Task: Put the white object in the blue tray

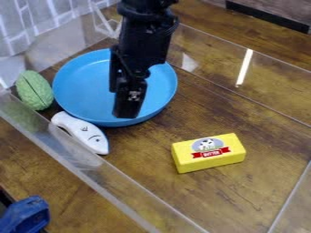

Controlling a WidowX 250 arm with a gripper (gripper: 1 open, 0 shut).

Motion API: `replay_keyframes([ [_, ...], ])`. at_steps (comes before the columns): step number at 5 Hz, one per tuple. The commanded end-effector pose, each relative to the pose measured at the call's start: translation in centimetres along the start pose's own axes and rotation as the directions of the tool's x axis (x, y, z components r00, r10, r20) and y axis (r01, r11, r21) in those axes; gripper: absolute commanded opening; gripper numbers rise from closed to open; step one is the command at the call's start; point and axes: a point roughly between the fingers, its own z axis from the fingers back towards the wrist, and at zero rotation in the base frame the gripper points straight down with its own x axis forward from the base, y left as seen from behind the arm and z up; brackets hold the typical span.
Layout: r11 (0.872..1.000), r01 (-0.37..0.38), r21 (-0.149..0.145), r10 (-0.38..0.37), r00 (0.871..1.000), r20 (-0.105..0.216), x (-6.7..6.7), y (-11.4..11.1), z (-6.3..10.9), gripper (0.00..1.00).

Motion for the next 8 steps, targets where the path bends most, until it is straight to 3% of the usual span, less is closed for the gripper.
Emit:
replay_keyframes([
  [1,0.994,0.092,0.05,-0.093,0.995,0.019,-0.2,0.4,1.0,1.0],
  [3,0.999,-0.035,0.032,0.034,0.999,0.017,-1.0,0.5,-1.8,1.0],
  [6,0.981,-0.194,0.026,0.194,0.981,0.021,-4.0,2.5,-1.4,1.0],
  [8,0.979,-0.202,0.038,0.2,0.979,0.041,-4.9,3.8,-1.0,1.0],
])
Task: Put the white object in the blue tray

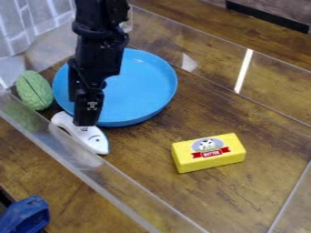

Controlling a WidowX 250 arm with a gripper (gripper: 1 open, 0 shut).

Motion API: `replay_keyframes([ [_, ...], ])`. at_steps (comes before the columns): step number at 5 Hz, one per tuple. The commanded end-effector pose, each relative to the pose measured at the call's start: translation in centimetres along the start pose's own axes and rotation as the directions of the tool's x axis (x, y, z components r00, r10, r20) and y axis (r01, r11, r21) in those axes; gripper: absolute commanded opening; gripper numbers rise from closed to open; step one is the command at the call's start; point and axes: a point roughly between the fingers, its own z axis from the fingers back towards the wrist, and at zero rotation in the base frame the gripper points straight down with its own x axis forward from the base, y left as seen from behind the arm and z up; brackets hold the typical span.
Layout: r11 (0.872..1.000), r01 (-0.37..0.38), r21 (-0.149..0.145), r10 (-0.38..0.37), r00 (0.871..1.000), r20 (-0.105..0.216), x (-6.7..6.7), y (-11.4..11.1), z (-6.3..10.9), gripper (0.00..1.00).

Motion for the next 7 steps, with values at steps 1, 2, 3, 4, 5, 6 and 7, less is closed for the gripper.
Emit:
replay_keyframes([
  [1,0.998,-0.031,0.058,0.026,0.996,0.081,0.2,1.7,1.0,1.0],
  [2,0.998,-0.011,0.067,0.004,0.996,0.094,0.5,2.3,-0.3,1.0],
  [3,0.997,0.029,0.073,-0.036,0.995,0.09,-0.2,3.0,-2.1,1.0],
  [4,0.993,0.074,0.089,-0.082,0.993,0.087,-1.0,3.6,-2.9,1.0],
  [5,0.992,0.091,0.092,-0.099,0.991,0.086,-1.8,4.1,-3.3,1.0],
  [6,0.985,0.138,0.099,-0.147,0.986,0.084,-2.0,3.9,-4.5,1.0],
  [7,0.986,0.135,0.095,-0.143,0.986,0.086,-1.0,3.4,-4.9,1.0],
])
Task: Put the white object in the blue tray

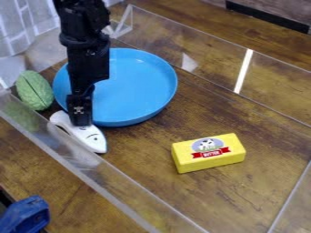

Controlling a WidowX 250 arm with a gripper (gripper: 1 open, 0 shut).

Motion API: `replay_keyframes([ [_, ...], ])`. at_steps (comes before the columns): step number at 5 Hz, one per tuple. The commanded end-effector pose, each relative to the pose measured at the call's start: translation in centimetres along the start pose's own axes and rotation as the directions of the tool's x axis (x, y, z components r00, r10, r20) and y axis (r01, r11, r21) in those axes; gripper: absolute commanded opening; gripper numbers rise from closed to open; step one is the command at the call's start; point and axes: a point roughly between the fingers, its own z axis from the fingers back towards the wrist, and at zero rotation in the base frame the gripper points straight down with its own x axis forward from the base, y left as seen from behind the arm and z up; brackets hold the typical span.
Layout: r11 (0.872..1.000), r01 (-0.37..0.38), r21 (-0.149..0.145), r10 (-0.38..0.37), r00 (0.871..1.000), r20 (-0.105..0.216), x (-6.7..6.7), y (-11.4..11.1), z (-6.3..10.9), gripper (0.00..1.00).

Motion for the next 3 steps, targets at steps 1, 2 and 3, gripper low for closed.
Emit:
replay_keyframes([
  [1,1.0,-0.012,-0.027,0.012,1.0,-0.017,0.39,-0.76,-2.3,1.0],
  [2,0.995,0.094,-0.023,-0.094,0.996,-0.009,0.24,-0.66,-2.29,1.0],
  [3,0.98,0.199,-0.018,-0.199,0.98,0.0,0.02,-0.56,-2.27,1.0],
])
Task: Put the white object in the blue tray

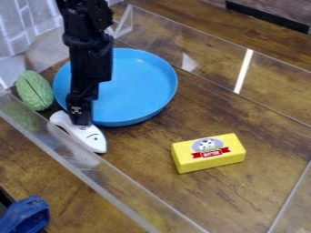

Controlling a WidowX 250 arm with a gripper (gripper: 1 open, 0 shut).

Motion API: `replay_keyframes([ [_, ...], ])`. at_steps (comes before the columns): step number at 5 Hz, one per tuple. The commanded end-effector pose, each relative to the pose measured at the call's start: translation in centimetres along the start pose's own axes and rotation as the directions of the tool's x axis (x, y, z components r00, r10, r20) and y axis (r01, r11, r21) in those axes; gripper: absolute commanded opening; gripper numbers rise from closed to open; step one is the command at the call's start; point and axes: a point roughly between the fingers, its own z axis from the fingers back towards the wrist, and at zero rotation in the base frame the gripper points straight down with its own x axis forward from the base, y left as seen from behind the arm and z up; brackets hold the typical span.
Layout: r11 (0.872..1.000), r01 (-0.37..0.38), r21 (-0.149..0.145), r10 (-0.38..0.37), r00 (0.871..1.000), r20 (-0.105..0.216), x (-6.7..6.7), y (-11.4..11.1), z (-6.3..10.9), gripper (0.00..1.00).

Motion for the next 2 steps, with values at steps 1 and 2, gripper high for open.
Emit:
replay_keyframes([
  [1,0.998,-0.05,-0.046,0.05,0.999,-0.016,-1.27,-0.81,-2.91,1.0],
  [2,0.99,-0.13,-0.055,0.129,0.991,-0.021,-2.03,-0.95,-3.62,1.0],
])
